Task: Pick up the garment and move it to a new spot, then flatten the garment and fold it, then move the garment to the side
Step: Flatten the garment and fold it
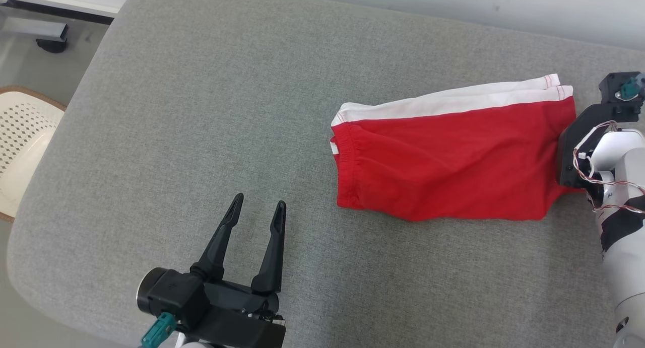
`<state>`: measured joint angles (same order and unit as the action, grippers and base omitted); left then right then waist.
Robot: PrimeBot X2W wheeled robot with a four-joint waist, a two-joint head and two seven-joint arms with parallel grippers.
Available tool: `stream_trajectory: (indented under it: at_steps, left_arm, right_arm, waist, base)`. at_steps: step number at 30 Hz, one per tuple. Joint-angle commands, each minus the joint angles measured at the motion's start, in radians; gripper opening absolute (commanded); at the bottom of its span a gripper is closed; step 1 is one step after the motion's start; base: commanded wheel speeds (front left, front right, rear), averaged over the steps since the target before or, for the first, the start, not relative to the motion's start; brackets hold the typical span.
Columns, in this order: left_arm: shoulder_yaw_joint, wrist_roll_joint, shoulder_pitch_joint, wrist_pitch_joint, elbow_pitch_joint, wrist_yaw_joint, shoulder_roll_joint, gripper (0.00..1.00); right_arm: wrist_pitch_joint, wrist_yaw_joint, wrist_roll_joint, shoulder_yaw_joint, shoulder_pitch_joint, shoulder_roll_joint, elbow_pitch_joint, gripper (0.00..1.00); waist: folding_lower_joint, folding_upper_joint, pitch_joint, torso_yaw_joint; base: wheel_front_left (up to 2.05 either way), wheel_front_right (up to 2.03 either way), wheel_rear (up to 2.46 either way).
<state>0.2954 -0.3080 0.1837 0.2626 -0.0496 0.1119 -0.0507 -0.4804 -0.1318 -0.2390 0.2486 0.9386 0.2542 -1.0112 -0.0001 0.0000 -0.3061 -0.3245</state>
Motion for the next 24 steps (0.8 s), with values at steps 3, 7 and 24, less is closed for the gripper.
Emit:
stream_trajectory:
  at_steps: [3,7,24]
  left_arm:
    - [-0.003,-0.006,-0.005,0.003,-0.003,-0.005,0.000,1.00]
    - [-0.006,-0.009,-0.006,0.003,-0.004,-0.004,0.000,1.00]
    - [-0.001,-0.014,-0.013,0.003,-0.020,-0.010,0.000,1.00]
  right_arm:
    - [-0.033,0.002,0.007,0.022,-0.046,-0.029,-0.013,1.00]
    - [-0.065,-0.002,0.013,0.033,-0.055,-0.056,-0.015,0.95]
    - [-0.070,0.002,0.029,0.049,-0.111,-0.012,0.095,0.00]
  waist:
    - [0.0001,0.0000,-0.005,-0.009]
    - [0.0001,0.0000,-0.006,-0.015]
    - [0.0001,0.0000,0.038,-0.007]
  base:
    - [0.00,0.00,0.00]
    - [0.00,0.00,0.00]
    - [0.00,0.00,0.00]
